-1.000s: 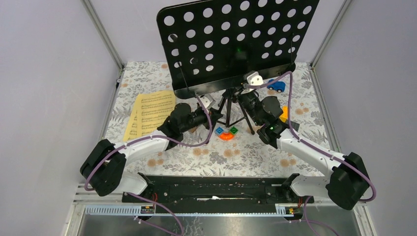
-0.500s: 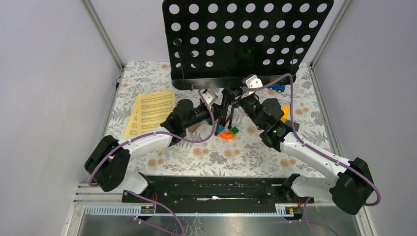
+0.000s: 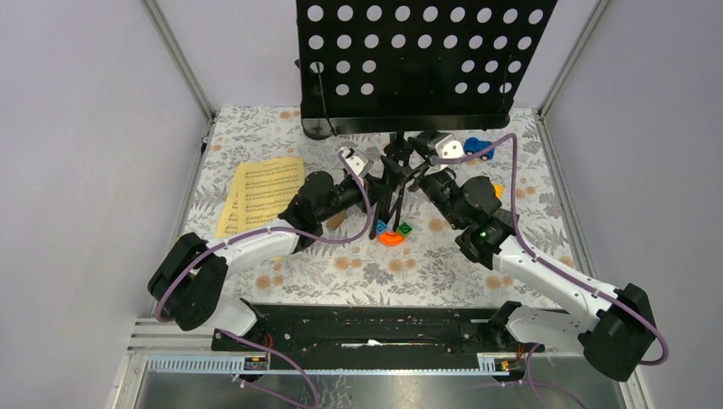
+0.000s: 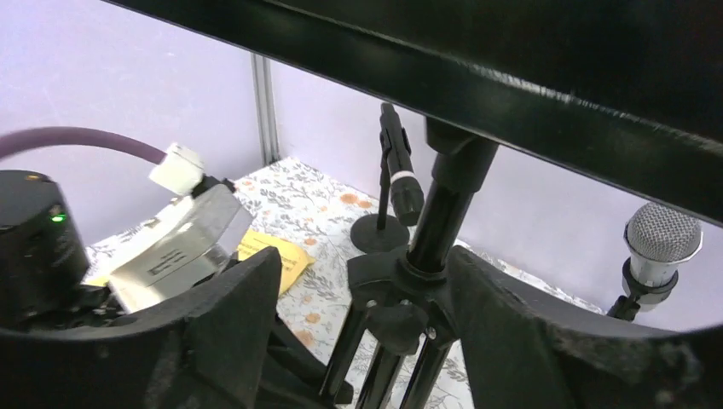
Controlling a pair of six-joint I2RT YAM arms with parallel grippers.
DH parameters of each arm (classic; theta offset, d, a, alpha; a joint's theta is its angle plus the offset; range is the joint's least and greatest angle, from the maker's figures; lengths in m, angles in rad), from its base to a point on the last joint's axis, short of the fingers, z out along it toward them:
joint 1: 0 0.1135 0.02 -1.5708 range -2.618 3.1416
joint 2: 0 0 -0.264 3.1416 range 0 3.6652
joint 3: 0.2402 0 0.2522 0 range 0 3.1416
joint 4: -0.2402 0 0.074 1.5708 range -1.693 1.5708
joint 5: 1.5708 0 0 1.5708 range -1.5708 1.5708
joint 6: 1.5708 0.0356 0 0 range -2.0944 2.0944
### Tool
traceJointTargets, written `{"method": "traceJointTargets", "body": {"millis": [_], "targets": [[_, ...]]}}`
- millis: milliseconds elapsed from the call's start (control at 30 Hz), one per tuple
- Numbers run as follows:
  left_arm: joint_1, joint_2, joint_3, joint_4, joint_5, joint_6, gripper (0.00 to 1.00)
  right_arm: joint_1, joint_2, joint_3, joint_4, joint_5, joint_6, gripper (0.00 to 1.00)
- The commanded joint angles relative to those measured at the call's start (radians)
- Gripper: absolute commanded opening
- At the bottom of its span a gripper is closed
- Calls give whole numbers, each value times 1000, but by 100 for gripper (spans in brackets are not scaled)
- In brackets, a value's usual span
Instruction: Pack up the instrument practice props
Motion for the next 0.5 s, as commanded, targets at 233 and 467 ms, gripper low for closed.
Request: {"method": "traceJointTargets", "body": {"millis": [233,467], "targets": [[16,-50,-60,383,14,-42,0,16,-82,-131,96,54,87,91],[16,-58,-223,507,75,-81,0,15,-6,-218,172,157,209,94]]}}
